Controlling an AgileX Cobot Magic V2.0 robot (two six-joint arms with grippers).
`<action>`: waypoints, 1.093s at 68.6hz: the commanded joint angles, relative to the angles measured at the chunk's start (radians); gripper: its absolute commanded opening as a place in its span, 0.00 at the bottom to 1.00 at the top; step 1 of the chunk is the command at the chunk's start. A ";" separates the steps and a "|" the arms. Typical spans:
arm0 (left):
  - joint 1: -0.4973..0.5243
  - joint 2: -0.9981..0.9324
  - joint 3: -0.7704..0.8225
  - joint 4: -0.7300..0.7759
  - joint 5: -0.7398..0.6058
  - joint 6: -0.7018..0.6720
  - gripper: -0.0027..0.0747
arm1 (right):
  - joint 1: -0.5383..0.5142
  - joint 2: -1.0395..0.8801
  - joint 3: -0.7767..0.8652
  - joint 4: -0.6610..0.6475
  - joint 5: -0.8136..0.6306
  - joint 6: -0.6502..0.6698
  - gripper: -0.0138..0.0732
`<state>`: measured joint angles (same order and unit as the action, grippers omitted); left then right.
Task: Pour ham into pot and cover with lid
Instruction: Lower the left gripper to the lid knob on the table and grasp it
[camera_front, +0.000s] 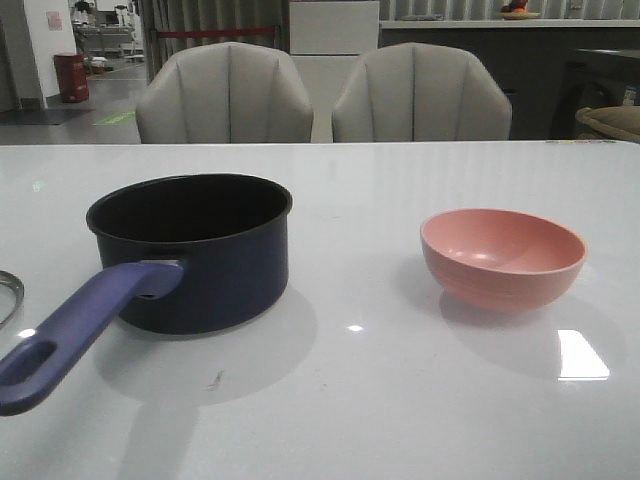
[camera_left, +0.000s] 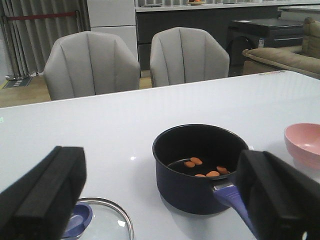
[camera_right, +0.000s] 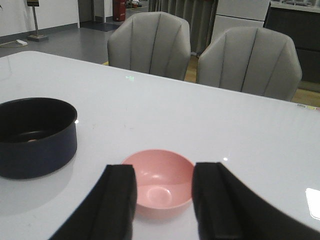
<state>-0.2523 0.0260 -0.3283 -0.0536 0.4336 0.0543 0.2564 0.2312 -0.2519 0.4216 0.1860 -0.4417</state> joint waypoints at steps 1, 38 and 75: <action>-0.007 0.013 -0.026 -0.010 -0.087 -0.003 0.86 | 0.002 -0.027 0.017 0.005 -0.063 -0.010 0.61; -0.007 0.052 -0.075 0.024 -0.033 -0.068 0.86 | 0.002 -0.030 0.046 0.007 -0.062 -0.010 0.33; -0.007 0.701 -0.332 0.436 0.190 -0.491 0.91 | 0.002 -0.030 0.046 0.007 -0.062 -0.010 0.33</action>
<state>-0.2523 0.6008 -0.6024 0.3977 0.6671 -0.4186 0.2564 0.1950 -0.1805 0.4216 0.1958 -0.4417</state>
